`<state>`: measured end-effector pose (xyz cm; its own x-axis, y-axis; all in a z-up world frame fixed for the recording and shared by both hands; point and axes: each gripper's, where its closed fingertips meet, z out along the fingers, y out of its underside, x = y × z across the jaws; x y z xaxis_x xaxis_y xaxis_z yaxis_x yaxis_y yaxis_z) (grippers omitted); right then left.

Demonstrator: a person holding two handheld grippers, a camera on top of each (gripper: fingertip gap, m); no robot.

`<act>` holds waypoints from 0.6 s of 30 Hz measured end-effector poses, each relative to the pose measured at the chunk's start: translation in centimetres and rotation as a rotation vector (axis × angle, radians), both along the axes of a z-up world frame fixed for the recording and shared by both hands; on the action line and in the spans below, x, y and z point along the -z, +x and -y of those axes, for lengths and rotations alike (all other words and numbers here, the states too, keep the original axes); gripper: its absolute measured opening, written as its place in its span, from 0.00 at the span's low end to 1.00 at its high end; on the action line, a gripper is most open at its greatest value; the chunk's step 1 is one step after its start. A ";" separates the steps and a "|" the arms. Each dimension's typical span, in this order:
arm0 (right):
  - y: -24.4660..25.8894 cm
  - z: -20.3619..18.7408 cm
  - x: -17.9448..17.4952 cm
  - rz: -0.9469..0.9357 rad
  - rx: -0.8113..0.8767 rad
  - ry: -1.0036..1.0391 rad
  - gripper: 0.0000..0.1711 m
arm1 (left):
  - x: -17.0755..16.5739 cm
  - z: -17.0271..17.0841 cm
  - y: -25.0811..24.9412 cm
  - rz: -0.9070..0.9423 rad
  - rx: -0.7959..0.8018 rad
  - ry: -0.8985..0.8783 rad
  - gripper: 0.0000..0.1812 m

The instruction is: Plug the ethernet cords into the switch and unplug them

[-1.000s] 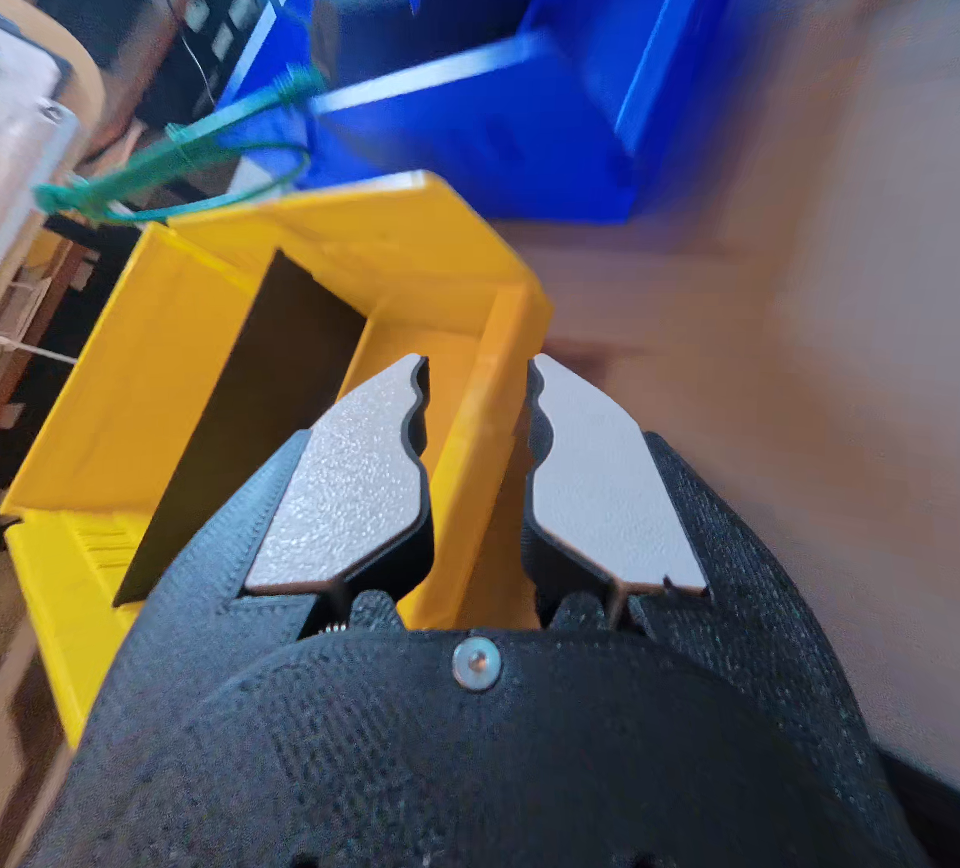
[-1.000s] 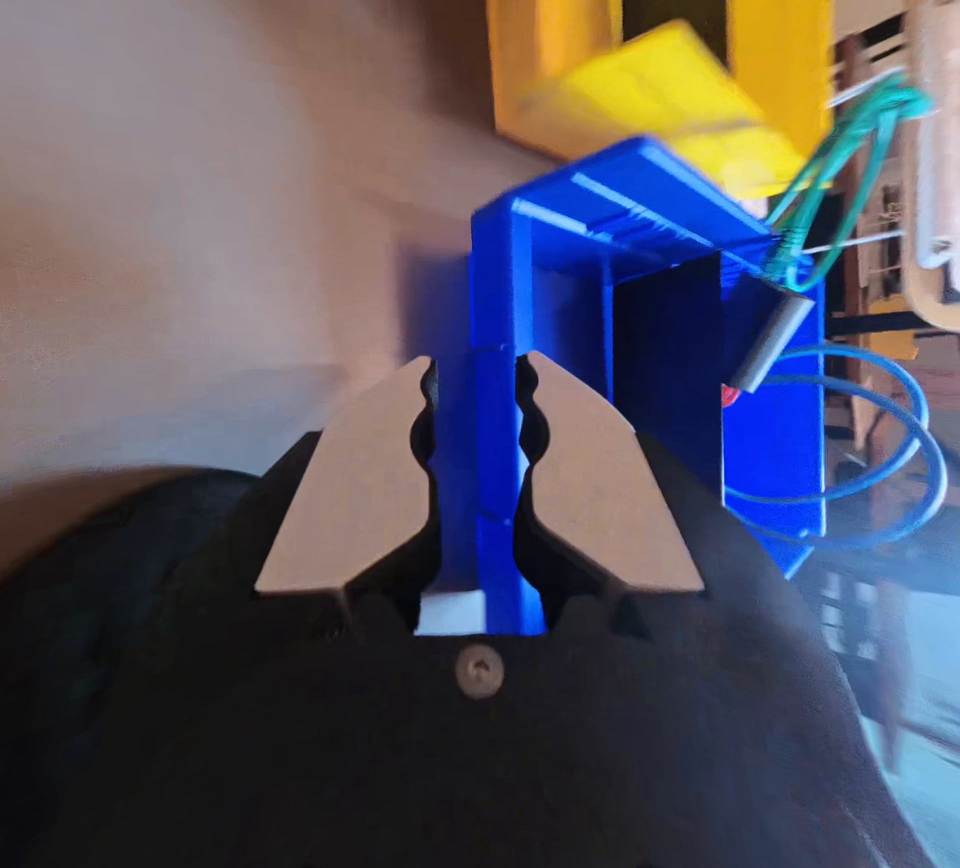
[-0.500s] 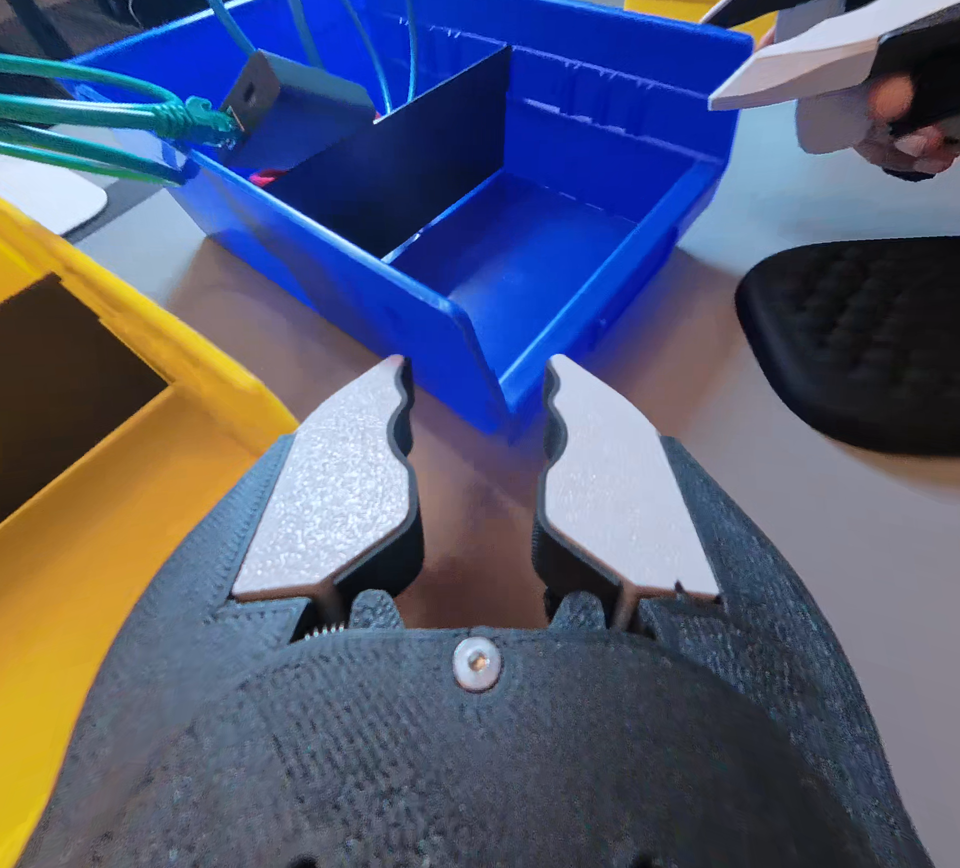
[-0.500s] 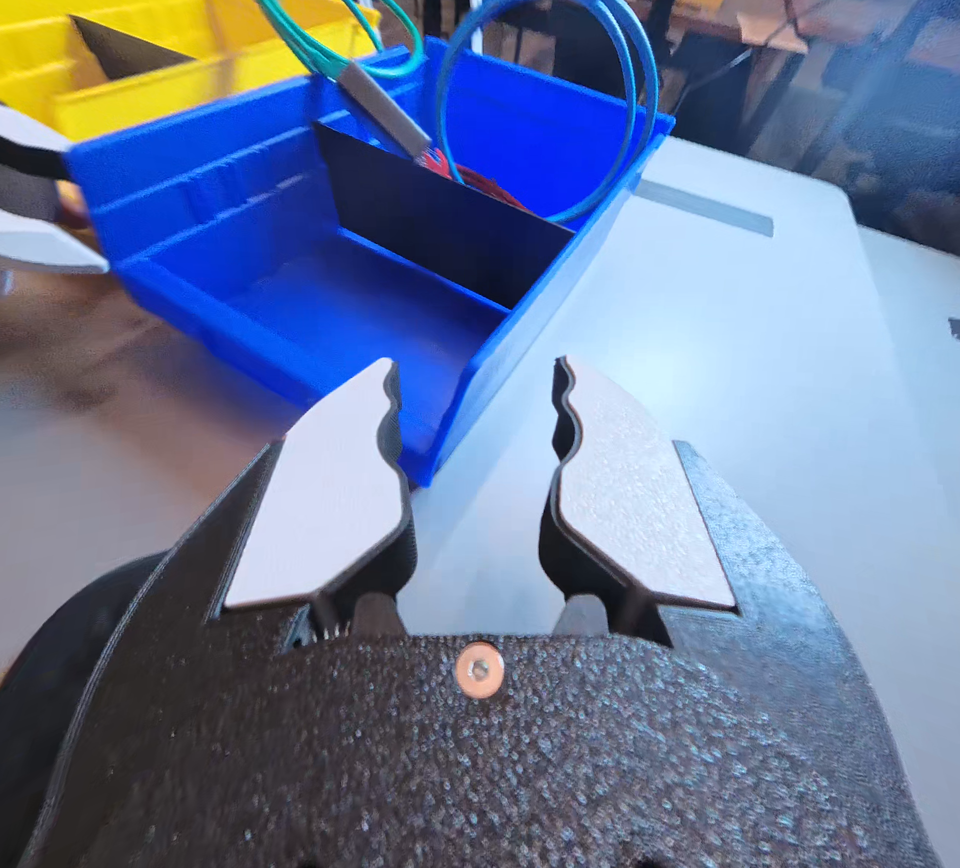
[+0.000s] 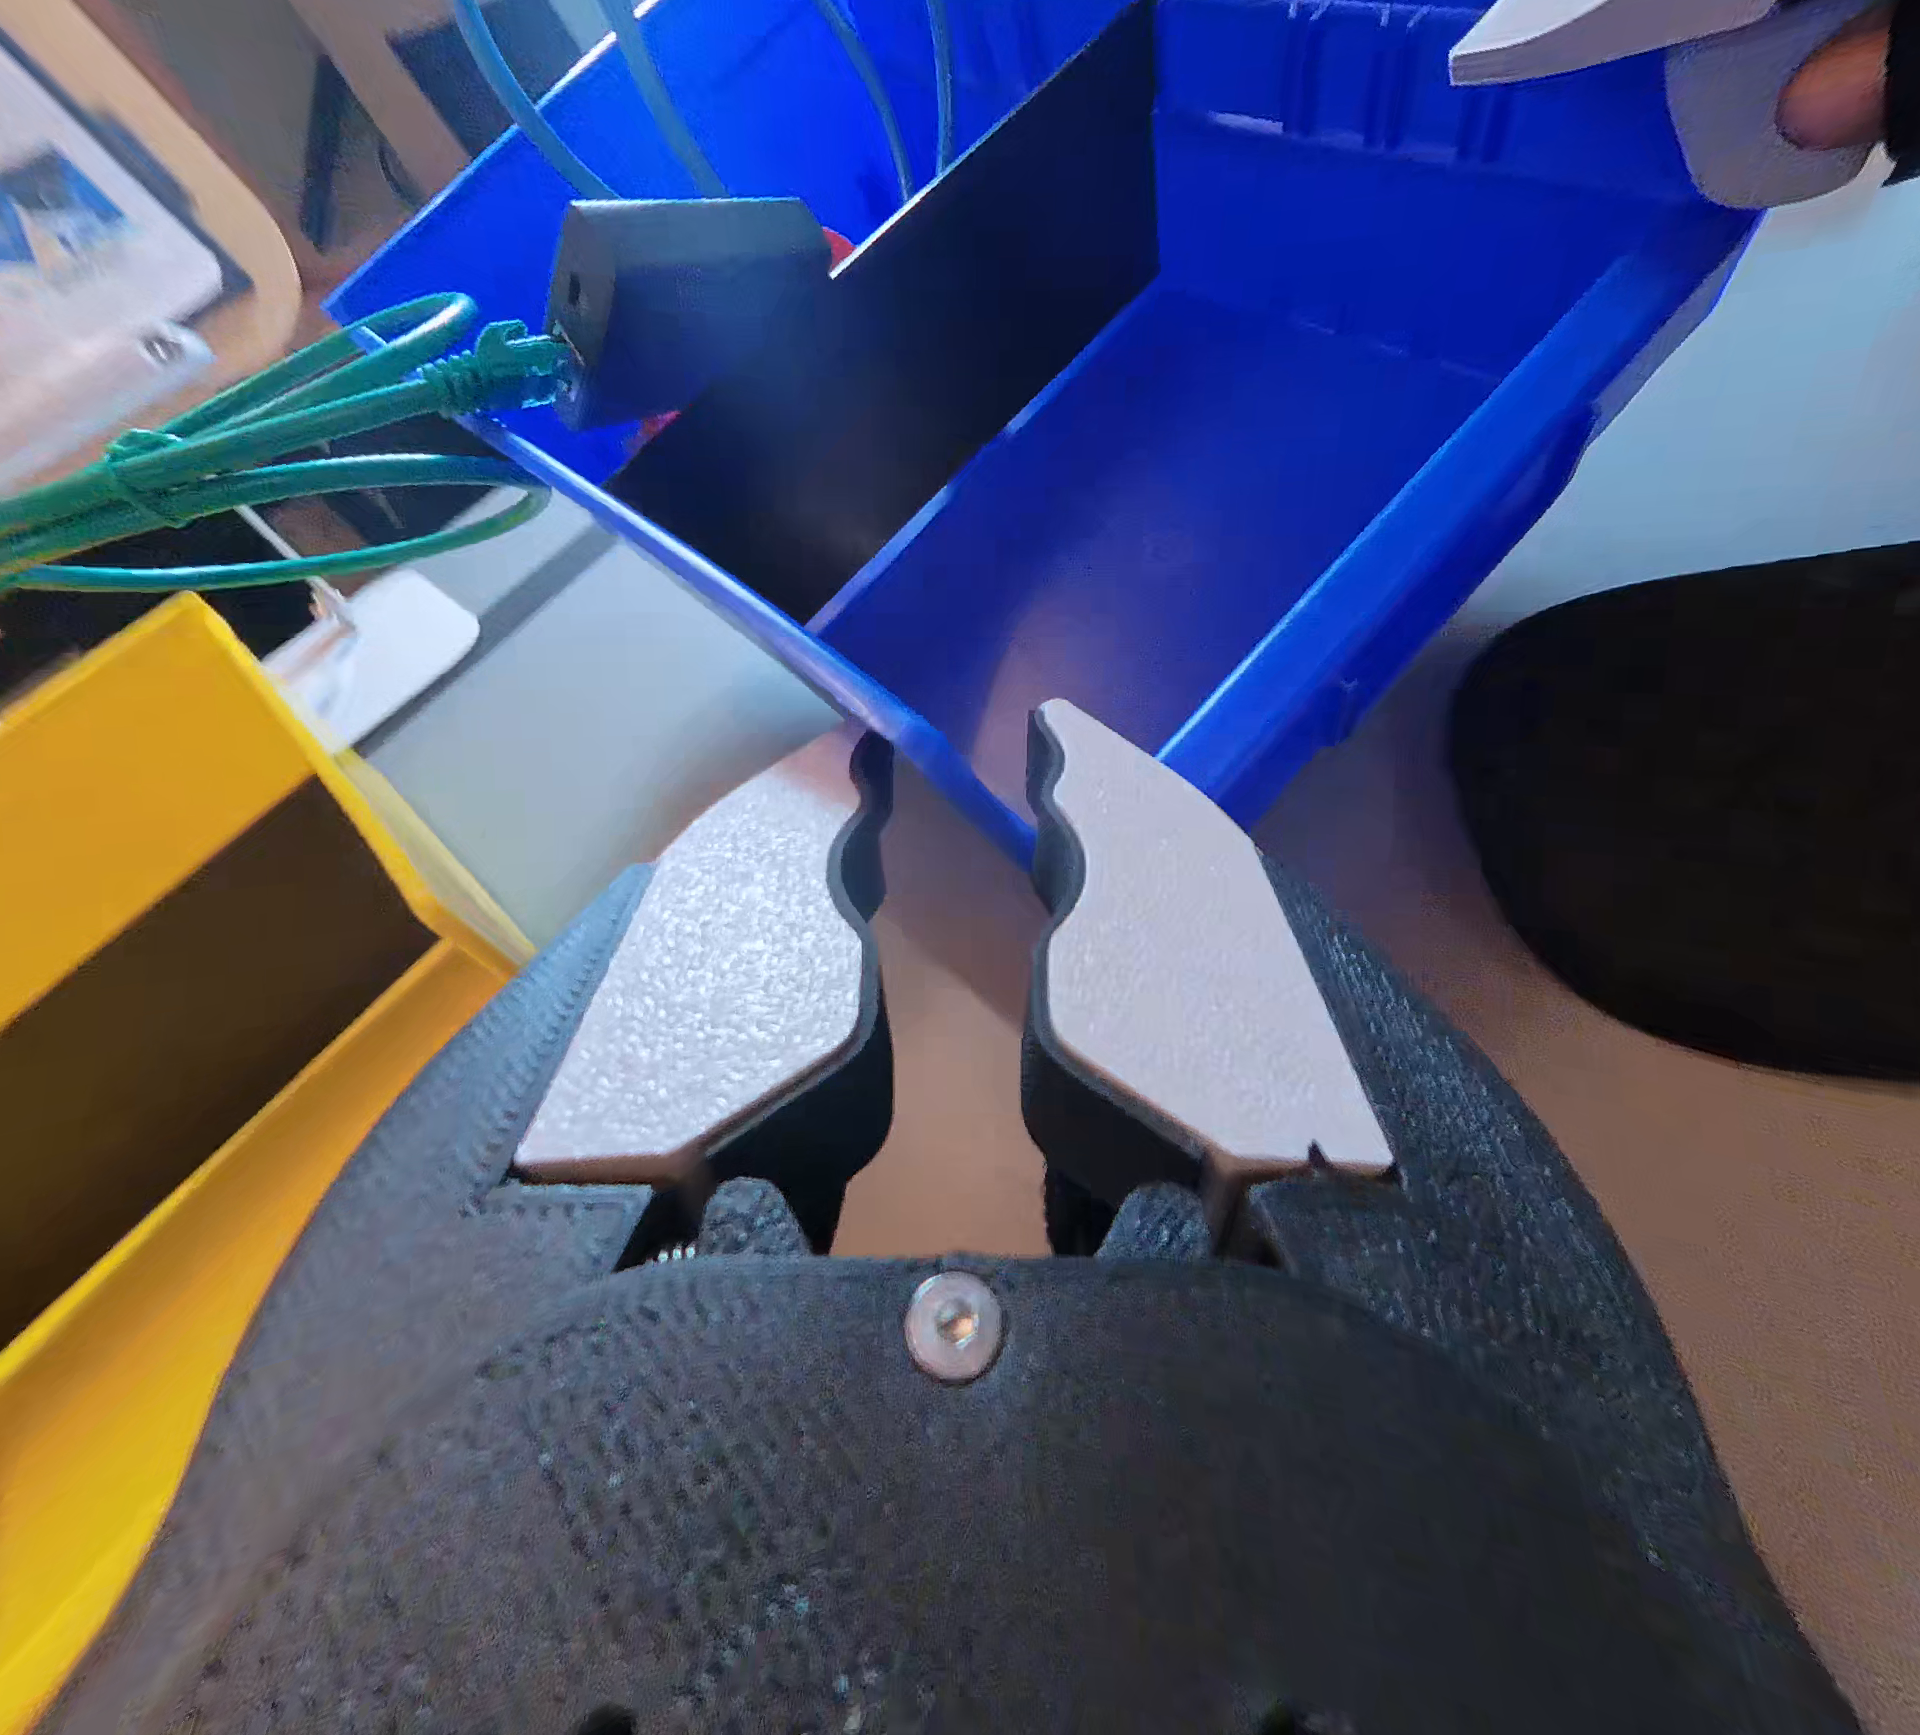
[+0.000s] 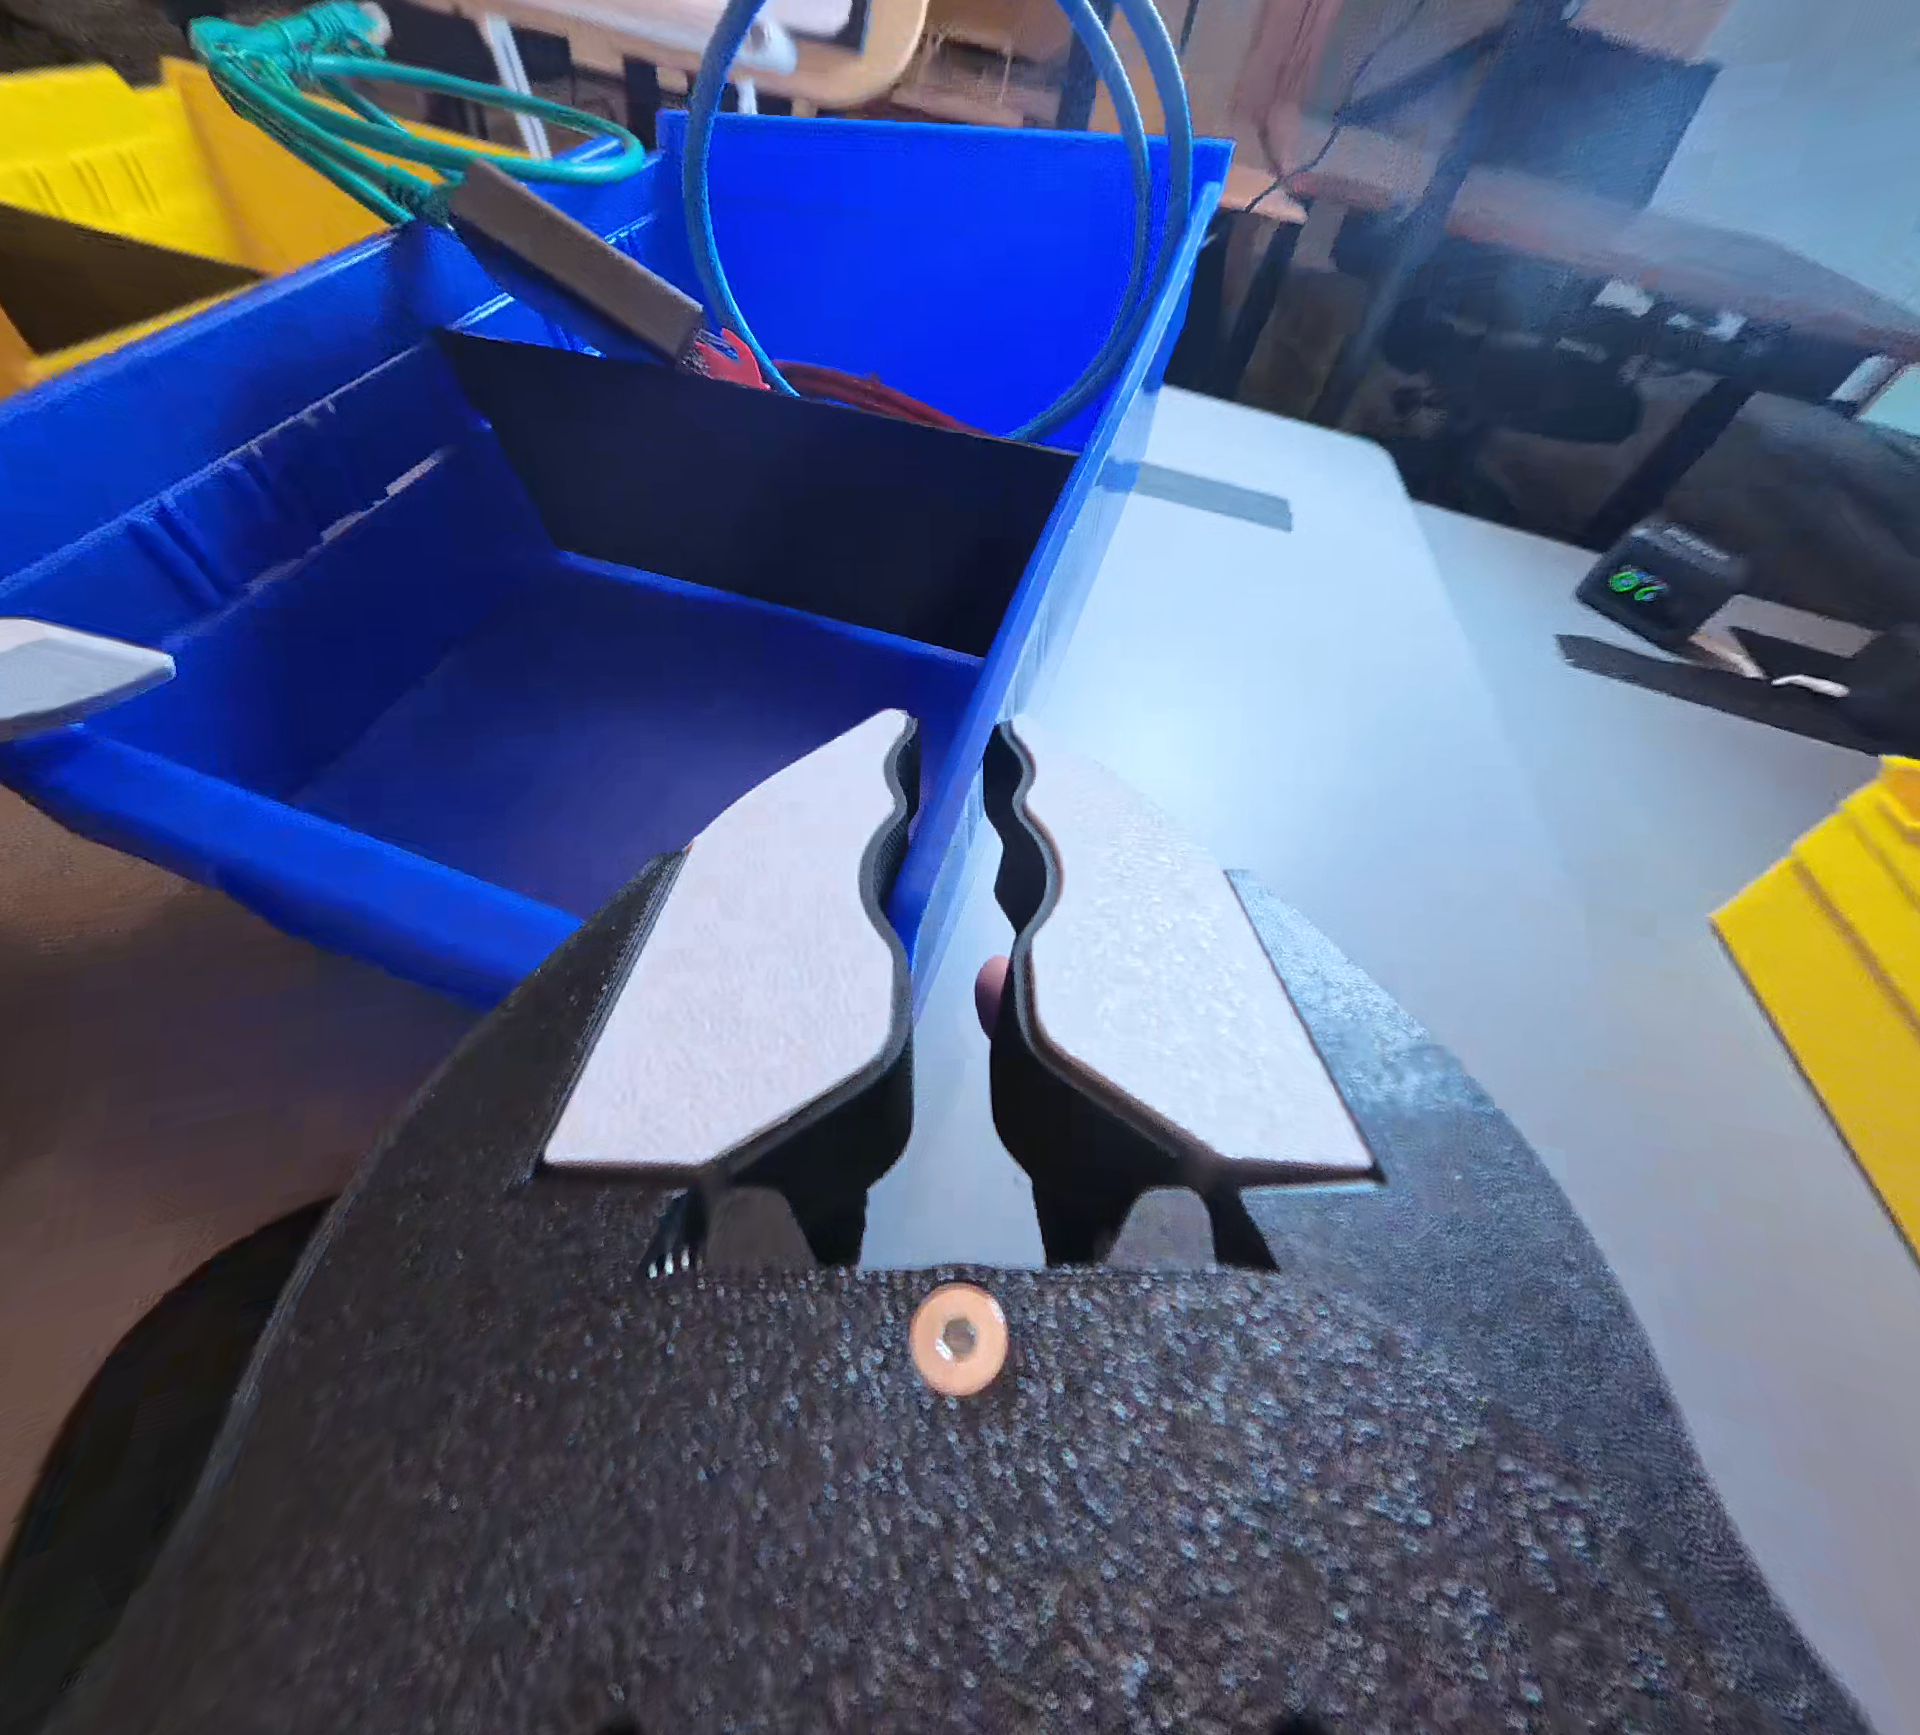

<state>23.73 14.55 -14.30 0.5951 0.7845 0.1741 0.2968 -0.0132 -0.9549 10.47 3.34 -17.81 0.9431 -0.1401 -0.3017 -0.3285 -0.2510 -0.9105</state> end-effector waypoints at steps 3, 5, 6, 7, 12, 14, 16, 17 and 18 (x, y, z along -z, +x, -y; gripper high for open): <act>3.1 3.6 -2.8 -0.069 0.031 0.070 0.07 | -3.0 3.0 2.4 -0.070 0.035 0.087 0.14; 4.3 6.6 -4.3 -0.125 0.017 0.100 0.08 | -4.8 6.0 3.3 -0.118 0.043 0.121 0.14; 4.5 8.3 -4.8 -0.146 0.004 0.113 0.08 | -5.5 7.6 3.4 -0.145 0.039 0.126 0.14; 4.4 9.9 -5.3 -0.163 -0.016 0.124 0.09 | -6.2 9.3 3.3 -0.168 0.032 0.130 0.14; -0.3 16.9 -6.7 -0.228 -0.173 0.118 0.09 | -7.7 18.0 -0.3 -0.224 -0.088 0.139 0.14; -3.7 19.2 -7.0 -0.252 -0.245 0.093 0.09 | -8.2 21.4 -2.8 -0.253 -0.166 0.132 0.14; -7.7 21.5 -7.4 -0.267 -0.319 0.069 0.09 | -8.9 24.7 -5.7 -0.280 -0.246 0.117 0.15; -9.8 22.6 -7.7 -0.271 -0.357 0.056 0.09 | -9.2 26.3 -7.2 -0.288 -0.287 0.107 0.15; -12.0 23.7 -7.8 -0.269 -0.396 0.042 0.09 | -9.4 27.9 -8.8 -0.299 -0.332 0.089 0.15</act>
